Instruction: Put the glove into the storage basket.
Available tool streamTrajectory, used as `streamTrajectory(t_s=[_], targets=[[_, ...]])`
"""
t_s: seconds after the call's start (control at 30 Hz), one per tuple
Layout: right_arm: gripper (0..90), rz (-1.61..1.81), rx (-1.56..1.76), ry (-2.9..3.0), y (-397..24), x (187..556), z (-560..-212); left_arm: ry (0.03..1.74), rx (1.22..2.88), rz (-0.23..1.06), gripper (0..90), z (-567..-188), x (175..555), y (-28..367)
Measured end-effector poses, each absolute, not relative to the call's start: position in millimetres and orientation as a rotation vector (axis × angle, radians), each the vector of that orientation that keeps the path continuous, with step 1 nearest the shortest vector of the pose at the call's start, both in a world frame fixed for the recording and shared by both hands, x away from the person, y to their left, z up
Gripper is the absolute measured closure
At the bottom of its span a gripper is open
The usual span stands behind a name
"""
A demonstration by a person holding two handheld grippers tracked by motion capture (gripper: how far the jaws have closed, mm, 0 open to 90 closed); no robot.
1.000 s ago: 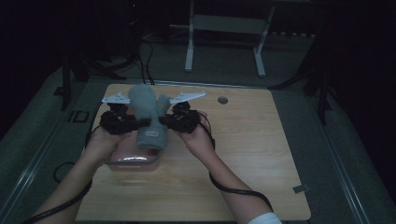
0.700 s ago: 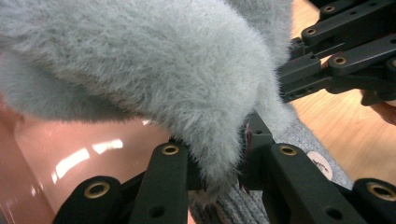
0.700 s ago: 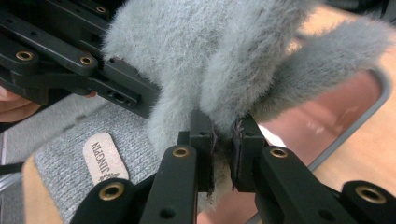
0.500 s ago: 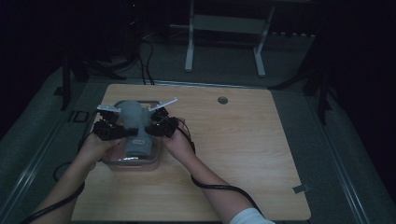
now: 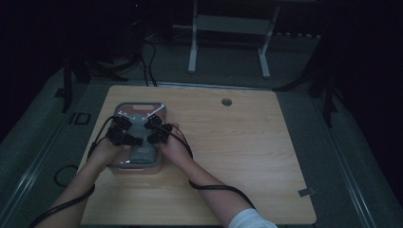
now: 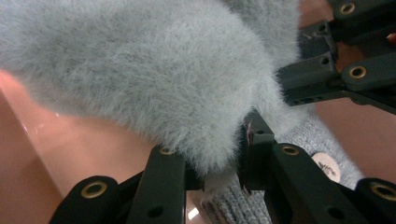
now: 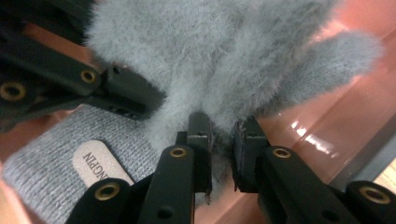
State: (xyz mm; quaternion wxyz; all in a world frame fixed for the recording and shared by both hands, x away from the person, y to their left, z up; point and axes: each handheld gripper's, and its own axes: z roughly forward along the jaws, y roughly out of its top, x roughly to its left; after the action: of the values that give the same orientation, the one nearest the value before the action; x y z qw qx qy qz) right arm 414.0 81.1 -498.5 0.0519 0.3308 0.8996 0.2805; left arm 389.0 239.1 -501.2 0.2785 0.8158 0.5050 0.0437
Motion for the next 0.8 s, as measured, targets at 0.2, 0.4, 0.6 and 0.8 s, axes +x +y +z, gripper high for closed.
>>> streamTrajectory(t_s=[0.2,0.4,0.6,0.8], targets=[[63.7,0.852,0.969,2.761,79.4,416.5,-494.6,1.422,2.232,0.104,71.6,-506.8,397.4,235.9],[50.9,0.969,0.872,2.729,65.3,410.6,-470.2,1.450,2.245,0.181,54.0,-509.7,399.8,235.1],[40.1,1.101,0.840,2.740,42.6,412.9,-456.7,1.412,2.115,0.354,33.6,-491.8,387.7,240.7],[23.2,1.169,0.811,2.704,18.6,411.9,-447.2,1.306,1.980,0.446,18.1,-466.3,364.7,247.9]])
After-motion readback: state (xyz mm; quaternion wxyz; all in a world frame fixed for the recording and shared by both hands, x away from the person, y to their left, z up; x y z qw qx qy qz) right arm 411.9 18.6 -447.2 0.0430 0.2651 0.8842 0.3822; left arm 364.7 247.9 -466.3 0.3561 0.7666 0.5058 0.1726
